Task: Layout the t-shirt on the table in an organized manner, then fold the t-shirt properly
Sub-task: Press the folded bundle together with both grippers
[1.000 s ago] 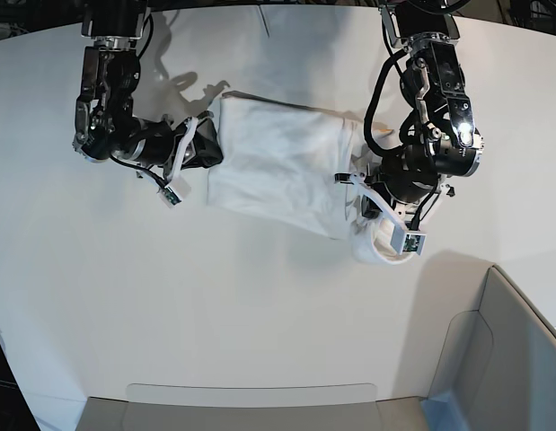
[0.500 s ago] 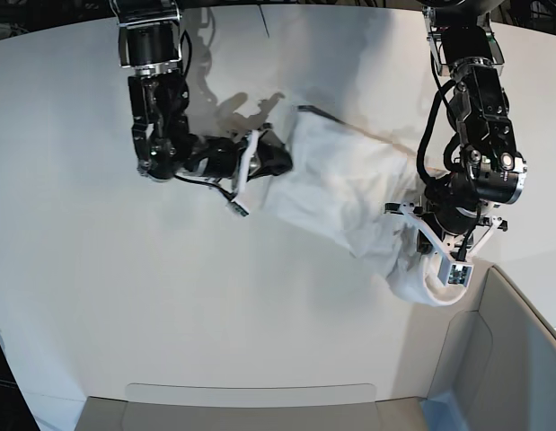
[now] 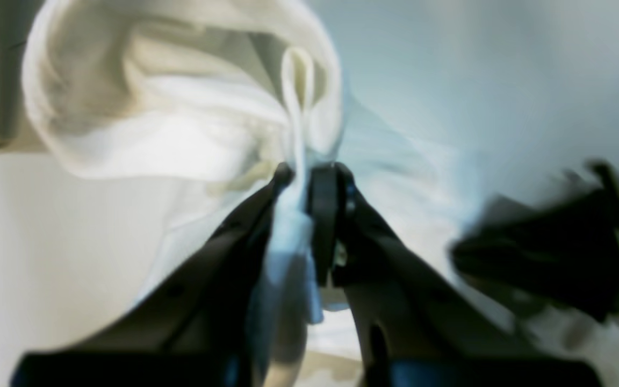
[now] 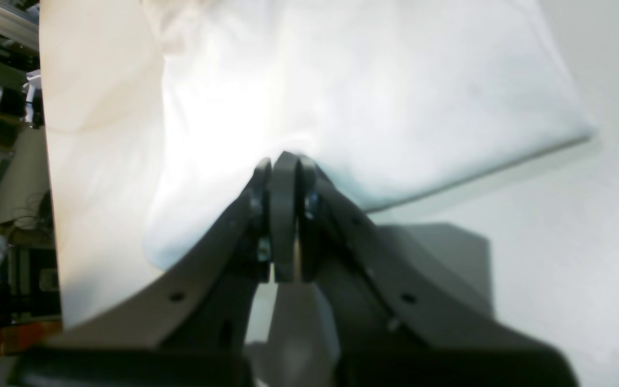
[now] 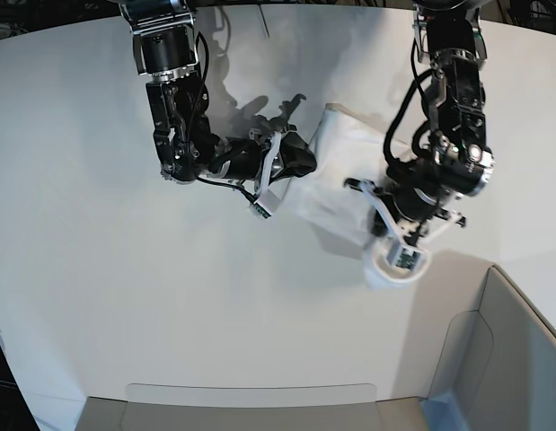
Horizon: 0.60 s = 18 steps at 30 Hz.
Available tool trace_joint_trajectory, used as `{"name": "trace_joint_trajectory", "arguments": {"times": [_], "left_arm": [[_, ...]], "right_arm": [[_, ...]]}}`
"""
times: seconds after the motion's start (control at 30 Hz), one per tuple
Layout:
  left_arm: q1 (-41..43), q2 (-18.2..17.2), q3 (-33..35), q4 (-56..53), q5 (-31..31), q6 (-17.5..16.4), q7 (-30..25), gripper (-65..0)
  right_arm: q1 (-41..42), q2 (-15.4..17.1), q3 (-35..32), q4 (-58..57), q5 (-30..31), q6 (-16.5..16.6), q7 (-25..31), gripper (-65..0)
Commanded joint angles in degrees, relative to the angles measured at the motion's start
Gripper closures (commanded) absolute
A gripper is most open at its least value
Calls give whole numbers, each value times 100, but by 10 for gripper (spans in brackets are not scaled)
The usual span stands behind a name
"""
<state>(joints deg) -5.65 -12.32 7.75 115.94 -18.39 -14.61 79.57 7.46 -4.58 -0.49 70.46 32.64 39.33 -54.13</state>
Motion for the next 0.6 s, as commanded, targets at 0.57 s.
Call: {"name": "trace_joint_trajectory", "arguments": {"times": [0.57], "left_arm": [[183,313,-41,-381,-38,-3,43,0]], "right_arm": [[-206,251,-26,818,863,67,107,0]]}}
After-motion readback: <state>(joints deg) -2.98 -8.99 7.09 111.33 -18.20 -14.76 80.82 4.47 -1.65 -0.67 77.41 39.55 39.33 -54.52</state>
